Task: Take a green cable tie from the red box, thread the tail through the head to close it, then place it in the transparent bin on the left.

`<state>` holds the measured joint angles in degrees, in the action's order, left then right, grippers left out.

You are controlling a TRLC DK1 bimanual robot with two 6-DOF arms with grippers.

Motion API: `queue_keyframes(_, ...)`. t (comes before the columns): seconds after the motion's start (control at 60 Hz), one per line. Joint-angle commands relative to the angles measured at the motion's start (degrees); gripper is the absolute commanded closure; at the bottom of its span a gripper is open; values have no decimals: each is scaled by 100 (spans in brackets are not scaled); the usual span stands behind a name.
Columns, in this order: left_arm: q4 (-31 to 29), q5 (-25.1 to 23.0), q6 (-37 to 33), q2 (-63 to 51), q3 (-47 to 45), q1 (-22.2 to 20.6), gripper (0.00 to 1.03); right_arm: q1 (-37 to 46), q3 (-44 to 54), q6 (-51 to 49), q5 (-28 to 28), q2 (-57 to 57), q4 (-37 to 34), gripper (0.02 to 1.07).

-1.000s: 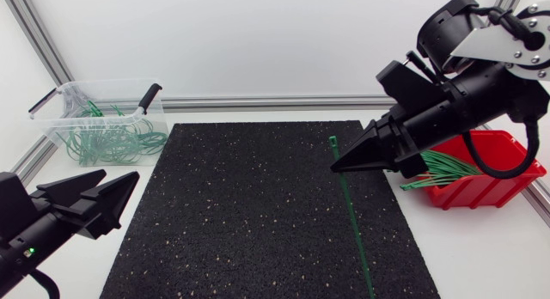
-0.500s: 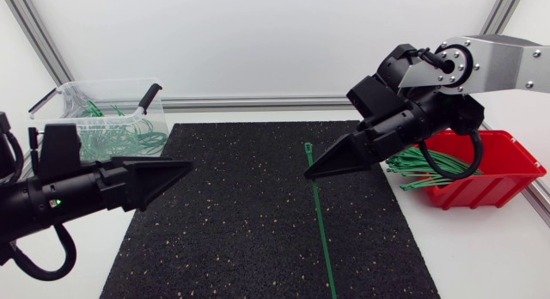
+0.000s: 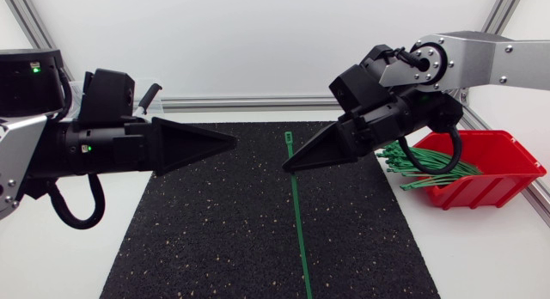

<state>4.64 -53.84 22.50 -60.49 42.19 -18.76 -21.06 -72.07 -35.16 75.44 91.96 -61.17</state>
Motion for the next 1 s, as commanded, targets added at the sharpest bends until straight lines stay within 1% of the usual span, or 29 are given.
queue_keyframes(0.0,133,-179,167,-112,210,-110,4,-118,-149,-97,138,129,-62,101)
queue_keyframes(0.05,142,-293,167,-147,237,-207,4,-162,-158,-105,199,138,-62,101)
queue_keyframes(0.2,177,-583,184,-367,395,-286,4,-214,-61,-123,349,129,26,101)
queue_keyframes(0.35,274,-601,211,-640,571,-523,5,-214,27,-167,375,129,70,101)
queue_keyframes(0.467,318,-601,237,-859,746,-743,8,-214,53,-176,384,164,87,101)
queue_keyframes(0.633,458,-601,299,-1141,948,-787,13,-223,71,-167,401,217,166,101)
queue_keyframes(0.683,494,-627,325,-1193,966,-804,14,-214,53,-167,410,234,193,101)
queue_keyframes(0.783,546,-627,360,-1255,984,-866,21,-188,9,-141,419,287,237,101)
queue_keyframes(0.85,608,-627,387,-1299,975,-892,21,-170,-8,-132,419,305,263,101)
queue_keyframes(0.983,740,-636,483,-1404,957,-883,37,-179,-61,-114,428,357,290,101)
